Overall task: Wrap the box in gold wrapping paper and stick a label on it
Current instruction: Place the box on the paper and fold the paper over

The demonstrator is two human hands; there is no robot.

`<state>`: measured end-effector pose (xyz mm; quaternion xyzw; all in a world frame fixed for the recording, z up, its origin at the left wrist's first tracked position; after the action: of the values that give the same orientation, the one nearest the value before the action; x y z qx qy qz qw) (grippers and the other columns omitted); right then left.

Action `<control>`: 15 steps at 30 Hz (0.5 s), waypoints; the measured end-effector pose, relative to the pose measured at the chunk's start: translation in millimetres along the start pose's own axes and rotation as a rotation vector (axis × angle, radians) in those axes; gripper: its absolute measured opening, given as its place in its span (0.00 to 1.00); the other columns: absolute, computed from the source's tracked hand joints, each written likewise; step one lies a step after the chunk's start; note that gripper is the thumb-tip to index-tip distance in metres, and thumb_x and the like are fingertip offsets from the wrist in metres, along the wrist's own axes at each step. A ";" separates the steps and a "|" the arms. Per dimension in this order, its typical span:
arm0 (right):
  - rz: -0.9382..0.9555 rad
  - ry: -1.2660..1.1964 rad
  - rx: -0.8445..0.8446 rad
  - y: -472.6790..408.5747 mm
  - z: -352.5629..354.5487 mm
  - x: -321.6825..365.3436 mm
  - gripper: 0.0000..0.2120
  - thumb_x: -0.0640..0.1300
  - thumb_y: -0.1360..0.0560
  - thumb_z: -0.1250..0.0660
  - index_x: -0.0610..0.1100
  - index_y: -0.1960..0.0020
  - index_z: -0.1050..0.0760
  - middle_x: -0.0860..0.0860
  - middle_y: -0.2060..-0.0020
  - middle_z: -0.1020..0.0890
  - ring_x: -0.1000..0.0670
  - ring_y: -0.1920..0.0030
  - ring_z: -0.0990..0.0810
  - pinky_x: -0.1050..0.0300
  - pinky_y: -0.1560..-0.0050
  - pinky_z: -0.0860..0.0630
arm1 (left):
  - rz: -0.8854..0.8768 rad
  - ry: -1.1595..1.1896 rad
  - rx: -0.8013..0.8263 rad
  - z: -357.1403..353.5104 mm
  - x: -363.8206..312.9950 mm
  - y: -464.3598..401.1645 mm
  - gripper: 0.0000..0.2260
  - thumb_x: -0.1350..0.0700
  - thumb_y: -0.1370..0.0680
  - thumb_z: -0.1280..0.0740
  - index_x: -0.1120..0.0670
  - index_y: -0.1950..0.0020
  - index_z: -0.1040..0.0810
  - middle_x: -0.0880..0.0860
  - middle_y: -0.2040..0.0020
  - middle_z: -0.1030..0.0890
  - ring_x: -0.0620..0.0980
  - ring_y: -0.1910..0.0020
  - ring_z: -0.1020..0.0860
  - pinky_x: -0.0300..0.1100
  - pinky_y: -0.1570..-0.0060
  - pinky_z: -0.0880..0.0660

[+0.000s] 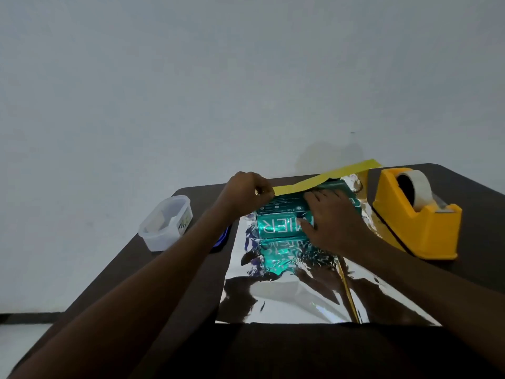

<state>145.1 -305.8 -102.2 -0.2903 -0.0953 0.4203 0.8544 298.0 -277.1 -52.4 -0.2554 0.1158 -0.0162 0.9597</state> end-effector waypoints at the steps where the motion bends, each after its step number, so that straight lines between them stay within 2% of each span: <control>1: 0.000 -0.015 -0.074 0.0 13.3 -0.9 0.20 0.57 0.28 0.38 0.41 0.50 0.24 0.45 0.59 0.19 0.41 0.55 0.22 0.47 0.50 0.28 | 0.002 -0.017 0.030 -2.5 -1.1 1.2 0.08 0.47 0.26 0.27 0.51 0.55 0.14 0.48 0.59 0.15 0.43 0.61 0.20 0.40 0.57 0.24; 3: 0.000 -0.027 -0.215 -0.5 40.0 -6.1 0.18 0.55 0.29 0.34 0.40 0.53 0.25 0.44 0.61 0.21 0.41 0.57 0.24 0.48 0.54 0.29 | 0.009 -0.066 0.095 -9.4 0.3 4.7 0.17 0.38 0.29 0.28 0.51 0.56 0.15 0.47 0.59 0.16 0.43 0.61 0.21 0.41 0.59 0.25; 5: 0.018 0.007 -0.220 -6.4 46.9 -13.2 0.24 0.56 0.29 0.31 0.39 0.43 0.26 0.41 0.48 0.22 0.40 0.46 0.25 0.46 0.48 0.28 | -0.006 -0.107 0.121 -13.2 -0.6 8.7 0.21 0.32 0.32 0.29 0.50 0.56 0.16 0.46 0.59 0.16 0.43 0.62 0.20 0.43 0.59 0.23; 7: 0.028 0.027 -0.060 -15.9 33.2 -22.7 0.36 0.61 0.29 0.34 0.39 0.29 0.33 0.38 0.31 0.31 0.37 0.30 0.33 0.43 0.33 0.32 | -0.023 -0.123 0.136 -15.2 -2.3 12.2 0.24 0.32 0.33 0.28 0.49 0.48 0.18 0.47 0.54 0.16 0.45 0.58 0.19 0.44 0.55 0.22; 9: 0.026 -0.023 0.141 -19.1 10.6 -32.2 0.40 0.64 0.25 0.38 0.40 0.24 0.40 0.39 0.24 0.39 0.39 0.24 0.41 0.43 0.26 0.39 | -0.025 -0.149 0.158 -17.0 -1.3 14.8 0.28 0.35 0.32 0.27 0.47 0.37 0.21 0.49 0.46 0.16 0.48 0.51 0.19 0.42 0.50 0.24; 11: 0.005 -0.089 0.280 -14.6 -2.1 -37.9 0.32 0.61 0.23 0.38 0.41 0.28 0.34 0.40 0.26 0.34 0.41 0.26 0.36 0.46 0.29 0.36 | -0.059 -0.184 0.157 -17.8 -3.7 17.0 0.26 0.37 0.29 0.28 0.47 0.34 0.22 0.49 0.44 0.17 0.49 0.50 0.19 0.42 0.51 0.25; 13: -0.025 -0.121 0.291 -9.0 -1.3 -40.8 0.24 0.58 0.21 0.38 0.42 0.34 0.28 0.43 0.33 0.25 0.42 0.34 0.27 0.47 0.36 0.30 | -0.093 -0.160 0.154 -18.5 -5.6 19.8 0.22 0.39 0.28 0.28 0.47 0.38 0.19 0.48 0.47 0.18 0.48 0.52 0.20 0.41 0.53 0.25; 15: -0.036 -0.123 0.267 -5.6 0.7 -41.1 0.20 0.54 0.20 0.38 0.43 0.35 0.27 0.46 0.38 0.21 0.43 0.39 0.24 0.47 0.39 0.28 | -0.108 -0.128 0.146 -17.9 -4.7 22.3 0.20 0.39 0.28 0.28 0.47 0.40 0.17 0.47 0.48 0.18 0.47 0.53 0.20 0.40 0.55 0.25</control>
<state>122.7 -339.9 -95.0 -0.1462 -0.0960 0.4307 0.8854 288.7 -265.9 -77.5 -0.1913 0.0389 -0.0601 0.9789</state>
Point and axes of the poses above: each hand's wrist, its own y-axis away from the middle knuckle, its own z-axis out of the back of the hand, x = y × z, the point moved 10 cm from there along -y, towards the middle knuckle
